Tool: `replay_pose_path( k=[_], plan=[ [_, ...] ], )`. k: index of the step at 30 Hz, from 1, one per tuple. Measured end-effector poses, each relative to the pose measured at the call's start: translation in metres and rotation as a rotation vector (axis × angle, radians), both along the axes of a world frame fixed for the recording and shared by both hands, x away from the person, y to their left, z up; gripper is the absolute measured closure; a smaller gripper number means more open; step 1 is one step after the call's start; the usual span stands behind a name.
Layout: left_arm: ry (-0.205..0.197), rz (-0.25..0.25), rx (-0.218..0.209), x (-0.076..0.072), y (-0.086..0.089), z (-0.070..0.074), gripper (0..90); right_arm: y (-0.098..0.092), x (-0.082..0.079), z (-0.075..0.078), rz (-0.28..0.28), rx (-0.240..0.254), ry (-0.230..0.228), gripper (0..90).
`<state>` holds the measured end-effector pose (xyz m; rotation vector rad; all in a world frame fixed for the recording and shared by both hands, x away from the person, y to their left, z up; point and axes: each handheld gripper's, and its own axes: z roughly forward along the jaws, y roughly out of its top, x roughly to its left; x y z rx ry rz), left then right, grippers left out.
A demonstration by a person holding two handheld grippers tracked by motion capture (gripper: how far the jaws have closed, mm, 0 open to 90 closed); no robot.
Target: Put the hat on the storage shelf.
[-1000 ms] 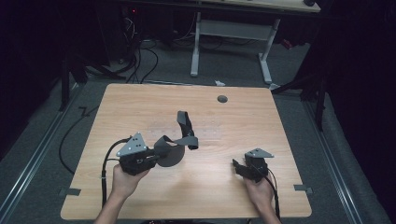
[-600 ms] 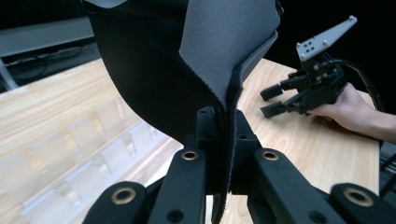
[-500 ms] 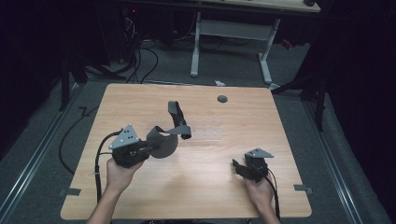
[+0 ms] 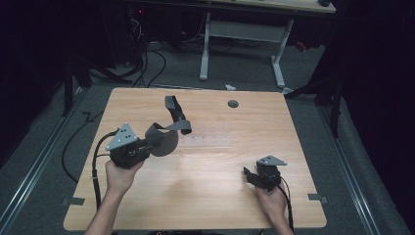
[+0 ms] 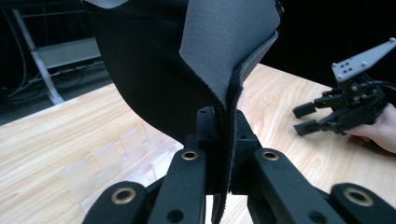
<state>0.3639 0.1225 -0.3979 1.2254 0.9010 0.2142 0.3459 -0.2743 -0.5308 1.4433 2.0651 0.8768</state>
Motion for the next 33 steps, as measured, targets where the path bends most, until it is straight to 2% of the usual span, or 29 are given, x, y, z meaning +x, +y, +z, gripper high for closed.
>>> replay_pose_path(
  k=[5,13,17,23,29,33],
  plan=[
    [-0.010,0.038,-0.001,0.011,0.006,-0.002,86.7,0.000,0.000,0.000,-0.001,0.000,0.000,40.3],
    [-0.038,0.091,0.037,0.027,0.008,-0.002,86.7,0.000,0.000,0.000,-0.001,0.001,0.000,40.3],
    [-0.041,0.121,0.037,0.035,0.010,-0.005,86.7,0.000,0.000,0.000,-0.001,0.001,0.000,40.3],
    [-0.052,0.168,0.077,0.046,0.008,-0.013,86.6,0.000,0.000,0.000,-0.001,0.000,0.000,40.3],
    [-0.035,0.203,0.097,0.057,0.006,-0.021,86.6,0.000,0.000,0.000,-0.001,0.001,0.000,40.2],
    [-0.038,0.222,0.101,0.061,0.006,-0.024,86.6,0.000,0.000,0.000,0.000,0.000,0.000,40.2]
  ],
)
